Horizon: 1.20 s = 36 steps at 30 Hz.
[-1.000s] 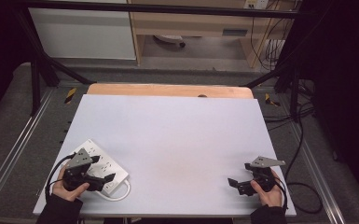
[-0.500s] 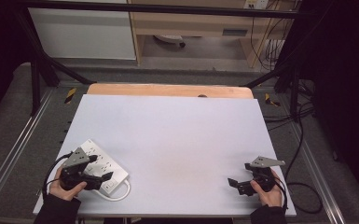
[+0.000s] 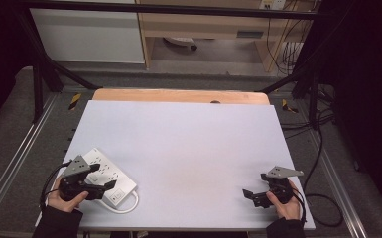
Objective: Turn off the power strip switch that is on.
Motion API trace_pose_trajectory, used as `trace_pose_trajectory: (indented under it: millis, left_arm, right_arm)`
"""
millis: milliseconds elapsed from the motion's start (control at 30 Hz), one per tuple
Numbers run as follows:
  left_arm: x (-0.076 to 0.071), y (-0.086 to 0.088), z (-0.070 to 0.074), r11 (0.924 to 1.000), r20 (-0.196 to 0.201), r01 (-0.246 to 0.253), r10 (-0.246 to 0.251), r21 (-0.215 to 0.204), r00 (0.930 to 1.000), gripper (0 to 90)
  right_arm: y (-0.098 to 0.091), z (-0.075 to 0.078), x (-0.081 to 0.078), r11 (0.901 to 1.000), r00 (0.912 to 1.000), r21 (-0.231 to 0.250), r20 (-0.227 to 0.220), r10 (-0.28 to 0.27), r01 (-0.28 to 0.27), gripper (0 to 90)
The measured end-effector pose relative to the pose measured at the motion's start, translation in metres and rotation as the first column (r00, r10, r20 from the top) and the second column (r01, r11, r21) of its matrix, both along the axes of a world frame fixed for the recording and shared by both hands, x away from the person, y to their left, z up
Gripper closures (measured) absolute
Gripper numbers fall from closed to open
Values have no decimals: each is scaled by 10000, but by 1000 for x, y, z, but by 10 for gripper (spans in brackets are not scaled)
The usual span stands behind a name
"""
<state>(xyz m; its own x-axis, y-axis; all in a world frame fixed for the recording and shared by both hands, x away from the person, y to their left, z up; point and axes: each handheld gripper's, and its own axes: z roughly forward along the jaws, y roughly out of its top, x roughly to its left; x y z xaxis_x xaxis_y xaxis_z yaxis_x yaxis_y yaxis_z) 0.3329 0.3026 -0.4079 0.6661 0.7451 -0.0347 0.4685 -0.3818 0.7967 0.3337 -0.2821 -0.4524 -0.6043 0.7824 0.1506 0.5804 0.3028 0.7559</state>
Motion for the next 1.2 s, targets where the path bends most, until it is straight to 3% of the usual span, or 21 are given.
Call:
trace_pose_trajectory:
  millis: [533,1200]
  left_arm:
    - [-2,9,4,9994,-61,-350,350,57,9994,281]
    - [-4,13,2,9992,-146,-289,293,266,9995,462]
  right_arm:
    - [-1,0,0,10000,10000,15,12,-1,1,7]
    - [-1,0,0,10000,10000,-59,34,27,-26,7]
